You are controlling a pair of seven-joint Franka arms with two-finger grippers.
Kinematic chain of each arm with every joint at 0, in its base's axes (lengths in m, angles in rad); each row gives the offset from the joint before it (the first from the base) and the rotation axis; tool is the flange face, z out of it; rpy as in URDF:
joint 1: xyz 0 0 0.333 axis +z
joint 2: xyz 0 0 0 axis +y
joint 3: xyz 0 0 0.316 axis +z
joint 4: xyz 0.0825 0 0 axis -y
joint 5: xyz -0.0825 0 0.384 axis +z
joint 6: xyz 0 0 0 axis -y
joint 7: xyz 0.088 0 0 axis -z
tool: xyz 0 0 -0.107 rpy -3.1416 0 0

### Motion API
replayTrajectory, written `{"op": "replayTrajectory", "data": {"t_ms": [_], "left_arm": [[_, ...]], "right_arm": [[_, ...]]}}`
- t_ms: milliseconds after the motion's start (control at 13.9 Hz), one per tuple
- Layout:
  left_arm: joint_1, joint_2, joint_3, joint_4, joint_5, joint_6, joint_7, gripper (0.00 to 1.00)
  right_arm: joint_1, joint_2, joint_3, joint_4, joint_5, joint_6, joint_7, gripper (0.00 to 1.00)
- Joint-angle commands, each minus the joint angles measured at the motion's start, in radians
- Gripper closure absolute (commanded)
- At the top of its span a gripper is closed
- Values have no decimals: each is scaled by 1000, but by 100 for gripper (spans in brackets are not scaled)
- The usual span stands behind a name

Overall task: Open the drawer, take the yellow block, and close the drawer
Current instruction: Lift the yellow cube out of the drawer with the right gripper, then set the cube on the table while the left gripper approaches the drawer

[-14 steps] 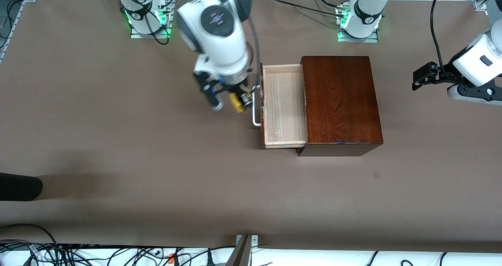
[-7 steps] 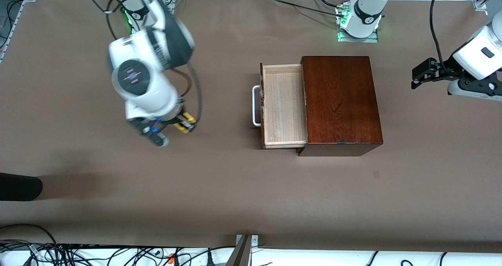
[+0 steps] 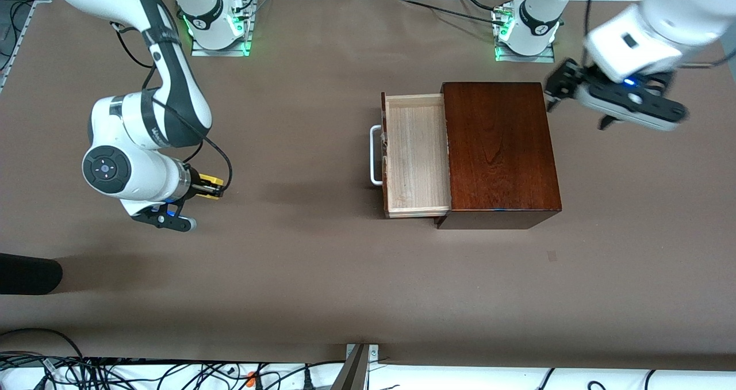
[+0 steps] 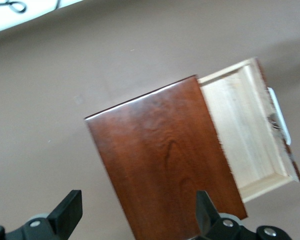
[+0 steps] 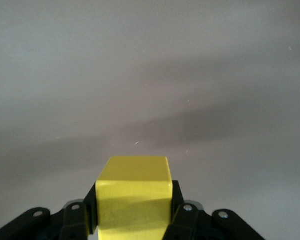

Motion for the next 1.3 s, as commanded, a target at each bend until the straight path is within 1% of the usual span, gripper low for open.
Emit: {"op": "replayTrajectory", "data": {"t_ms": [0,72,216,289,361,433,505,577,649,793,938,1010,1082,1226], "left_arm": [[3,16,-84,22,-12,-2,6,0],[3,13,-97,24,-16,-2,6,0],[3,14,-161,24,-17,-2,6,0],[1,19,-192,24,-17,-2,6,0],[1,24,-224,22,-17,2,6,0],[-8,31,-252,22,-15,7,6,0],[-25,56,-270,24,-17,22,6,0],[-43,68,-281,24,-17,39,20,0],[-75,85,-284,24,-12,62,25,0],[-144,125,-286,24,-6,112,26,0],[-186,166,-286,22,-3,162,92,0],[-195,194,-287,24,3,178,165,0],[-212,220,-286,24,8,197,246,0],[-250,270,-287,24,78,235,412,0]], "right_arm": [[4,-69,-7,-240,2,233,-81,80],[4,-70,-8,-312,2,339,-94,80],[4,-63,-10,-410,2,490,-156,79],[4,-60,-11,-435,2,525,-183,79],[4,-58,-11,-441,2,530,-192,75],[4,-55,-11,-443,2,527,-192,61],[3,-49,-11,-445,2,527,-197,42],[4,-40,-11,-448,2,528,-210,16],[3,-40,-11,-448,2,521,-212,0],[4,-56,-11,-434,2,493,-214,0],[4,-93,-13,-390,2,419,-213,0],[4,-111,-22,-354,2,357,-220,0],[4,-125,-45,-307,1,291,-221,0],[3,-135,-56,-172,1,118,-246,0]]}}
